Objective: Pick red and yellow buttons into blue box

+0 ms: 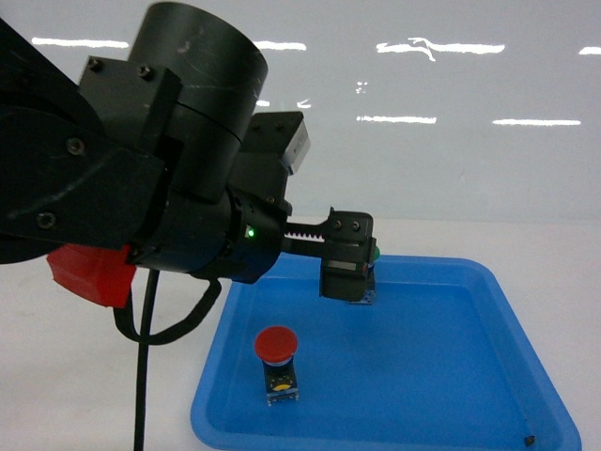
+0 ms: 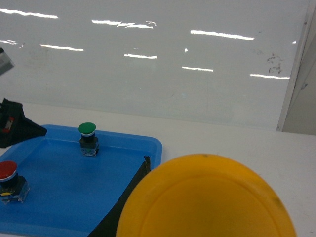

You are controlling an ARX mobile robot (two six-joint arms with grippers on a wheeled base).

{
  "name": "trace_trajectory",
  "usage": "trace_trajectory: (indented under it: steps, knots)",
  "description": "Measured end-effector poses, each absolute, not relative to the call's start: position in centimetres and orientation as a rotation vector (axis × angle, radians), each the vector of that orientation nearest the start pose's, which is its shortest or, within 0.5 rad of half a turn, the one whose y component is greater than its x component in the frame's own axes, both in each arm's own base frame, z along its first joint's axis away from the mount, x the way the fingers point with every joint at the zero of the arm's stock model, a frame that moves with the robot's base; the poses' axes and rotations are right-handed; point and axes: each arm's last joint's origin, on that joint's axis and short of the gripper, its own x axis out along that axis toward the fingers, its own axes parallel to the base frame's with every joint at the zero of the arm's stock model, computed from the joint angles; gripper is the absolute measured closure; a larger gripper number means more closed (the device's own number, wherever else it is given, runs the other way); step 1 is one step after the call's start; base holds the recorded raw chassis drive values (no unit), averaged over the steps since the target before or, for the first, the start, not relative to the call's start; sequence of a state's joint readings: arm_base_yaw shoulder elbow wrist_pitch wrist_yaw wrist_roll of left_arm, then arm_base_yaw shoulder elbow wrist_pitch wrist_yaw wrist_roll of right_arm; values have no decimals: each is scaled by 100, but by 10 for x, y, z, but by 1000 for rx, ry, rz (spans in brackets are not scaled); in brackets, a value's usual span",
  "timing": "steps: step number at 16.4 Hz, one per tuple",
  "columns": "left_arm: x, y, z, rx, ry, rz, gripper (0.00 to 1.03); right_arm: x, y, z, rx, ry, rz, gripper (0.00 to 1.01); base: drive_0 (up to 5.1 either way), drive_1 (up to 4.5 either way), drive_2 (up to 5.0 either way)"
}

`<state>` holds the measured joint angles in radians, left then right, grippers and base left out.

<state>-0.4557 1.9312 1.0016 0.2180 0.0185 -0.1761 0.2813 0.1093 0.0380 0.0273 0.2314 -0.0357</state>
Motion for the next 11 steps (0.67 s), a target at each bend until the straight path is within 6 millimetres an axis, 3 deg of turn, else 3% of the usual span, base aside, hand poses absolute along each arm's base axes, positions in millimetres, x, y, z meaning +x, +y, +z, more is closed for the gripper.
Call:
trace_trajectory:
  steps: [5, 11]
  knots:
    - [341, -170, 82, 66, 829, -337, 5, 100, 22, 170, -47, 42, 51, 74, 0, 0, 0]
    - [331, -171, 53, 110, 911, -350, 5, 100, 22, 170, -48, 42, 51, 74, 0, 0, 0]
